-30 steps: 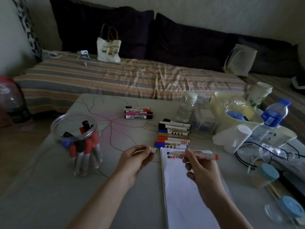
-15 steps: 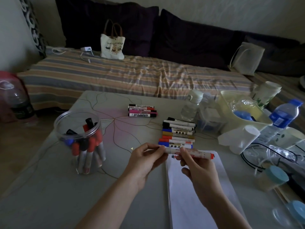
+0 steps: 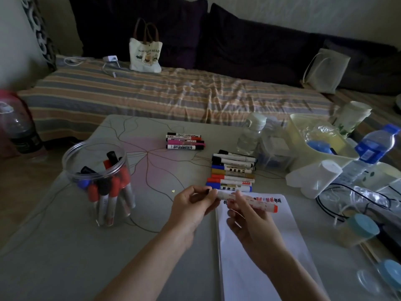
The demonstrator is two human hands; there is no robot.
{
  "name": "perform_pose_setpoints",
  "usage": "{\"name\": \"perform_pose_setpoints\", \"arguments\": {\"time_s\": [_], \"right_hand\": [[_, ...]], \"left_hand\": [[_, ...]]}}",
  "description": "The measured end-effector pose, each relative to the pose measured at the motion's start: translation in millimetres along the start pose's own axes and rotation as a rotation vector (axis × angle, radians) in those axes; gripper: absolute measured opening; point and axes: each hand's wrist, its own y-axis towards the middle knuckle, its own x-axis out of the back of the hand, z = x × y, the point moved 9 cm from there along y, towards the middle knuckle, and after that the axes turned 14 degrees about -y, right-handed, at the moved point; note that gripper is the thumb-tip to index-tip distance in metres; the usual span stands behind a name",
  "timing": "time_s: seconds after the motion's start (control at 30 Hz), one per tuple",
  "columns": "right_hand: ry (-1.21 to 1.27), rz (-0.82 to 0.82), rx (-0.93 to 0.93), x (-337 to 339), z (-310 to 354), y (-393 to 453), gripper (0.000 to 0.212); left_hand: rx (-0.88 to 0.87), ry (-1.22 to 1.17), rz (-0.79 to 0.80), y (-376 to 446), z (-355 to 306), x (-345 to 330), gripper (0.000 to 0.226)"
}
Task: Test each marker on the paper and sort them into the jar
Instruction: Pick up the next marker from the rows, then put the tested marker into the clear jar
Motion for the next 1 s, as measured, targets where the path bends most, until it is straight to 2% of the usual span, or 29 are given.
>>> {"name": "perform_pose_setpoints", "arguments": {"time_s": [0.07, 0.13, 0.23, 0.3, 0.37, 0.4, 0.5, 0.57, 0.7, 0.83, 0.9, 1.0], "right_hand": [[0.035, -0.004, -0.022, 4, 5, 3, 0.04], [-0.092, -0.068, 0.021, 20, 13, 5, 0.041], [-0.717, -0.042, 0.26, 29, 36, 3, 0.02], [-1.12, 0.006, 0.435, 26, 41, 6, 0.016], [-1.323, 0.021, 0.517, 25, 40, 14, 0.013], [-1.356, -0.038, 0.544, 28, 45, 19, 0.012], [-1.36, -0.358, 0.622, 49, 74, 48, 0.015], [-1.407, -0.419, 0.592, 53, 82, 79, 0.016], [-1.525, -0.409, 0.449, 46, 70, 115, 0.025], [-1.59, -0.384, 0.39, 37, 61, 127, 0.028], [-1.565, -0.329, 0.454, 19, 65, 135, 0.034], [-1.573, -0.196, 0.714, -44, 81, 147, 0.043]], "left_hand": [[-0.035, -0.044, -0.005, 5, -7, 1, 0.017], [-0.094, -0.009, -0.009, 9, -14, 4, 0.016], [-0.174, 0.138, 0.036, 15, -17, 5, 0.012], [-0.252, 0.326, 0.085, 18, -19, 3, 0.011], [-0.349, 0.565, 0.153, 20, -19, -3, 0.012], [-0.389, 0.67, 0.172, 21, -18, -4, 0.016], [-0.523, 0.999, 0.142, 27, -17, 6, 0.032], [-0.593, 1.201, 0.148, 29, -15, 16, 0.037], [-0.6, 1.407, 0.137, 31, -17, 39, 0.036], [-0.664, 1.468, 0.052, 37, -33, 56, 0.042], [-0.661, 1.489, 0.024, 41, -39, 61, 0.046], [-0.632, 1.534, 0.022, 51, -32, 66, 0.049]]}}
